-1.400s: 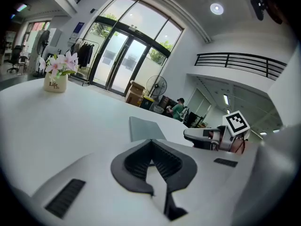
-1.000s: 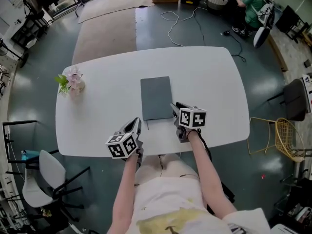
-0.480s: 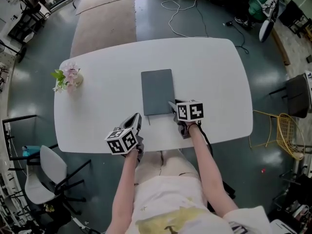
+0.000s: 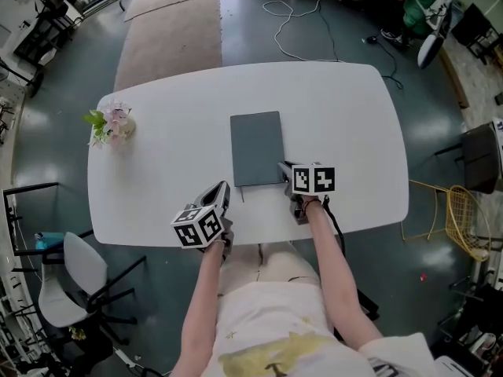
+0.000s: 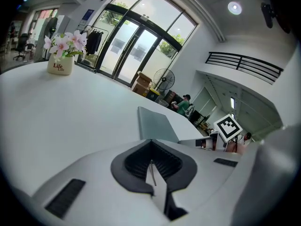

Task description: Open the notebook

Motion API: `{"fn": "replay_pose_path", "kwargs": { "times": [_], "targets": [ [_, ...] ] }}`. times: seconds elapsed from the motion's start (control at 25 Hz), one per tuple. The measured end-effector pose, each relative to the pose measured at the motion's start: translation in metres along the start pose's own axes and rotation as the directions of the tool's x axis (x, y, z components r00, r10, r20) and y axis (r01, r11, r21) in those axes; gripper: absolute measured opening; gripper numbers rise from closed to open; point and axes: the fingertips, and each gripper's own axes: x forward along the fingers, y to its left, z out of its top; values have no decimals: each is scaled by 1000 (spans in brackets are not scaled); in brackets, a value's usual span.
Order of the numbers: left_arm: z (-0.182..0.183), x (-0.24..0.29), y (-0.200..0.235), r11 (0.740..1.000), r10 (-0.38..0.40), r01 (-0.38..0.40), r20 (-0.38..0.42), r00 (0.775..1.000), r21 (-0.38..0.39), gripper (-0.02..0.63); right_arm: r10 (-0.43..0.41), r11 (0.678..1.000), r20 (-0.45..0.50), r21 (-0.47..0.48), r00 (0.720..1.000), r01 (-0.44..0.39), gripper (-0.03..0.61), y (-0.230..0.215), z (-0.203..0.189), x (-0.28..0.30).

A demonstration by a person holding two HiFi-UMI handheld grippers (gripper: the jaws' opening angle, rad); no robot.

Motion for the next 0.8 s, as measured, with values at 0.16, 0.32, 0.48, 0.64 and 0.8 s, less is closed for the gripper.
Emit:
{"fn": "replay_pose_path", "kwargs": {
  "times": [0.16,0.32,0.48,0.64,0.8],
  "targets": [
    [3,-1,-1,1000,-5,5,16,1000,9,-2,-4,1000,33,14,999,4,52,3,3,-5],
    [8,-7,6,1000,-2,2,32,999,16,-2,-3,1000,61,28,998,1,46,12,8,-10],
    [14,-14,14,1000,-2,1,49,999,16,-2,-1,1000,83,24,997,-1,41,25,12,-17],
    [19,-16,19,1000,-21,20,47,999,21,-2,23,1000,111,14,994,-25,38,38,21,-24],
    [25,-23,29,998,-46,45,36,998,37,-2,26,1000,142,6,990,-27,37,59,28,-31]
  ]
}}
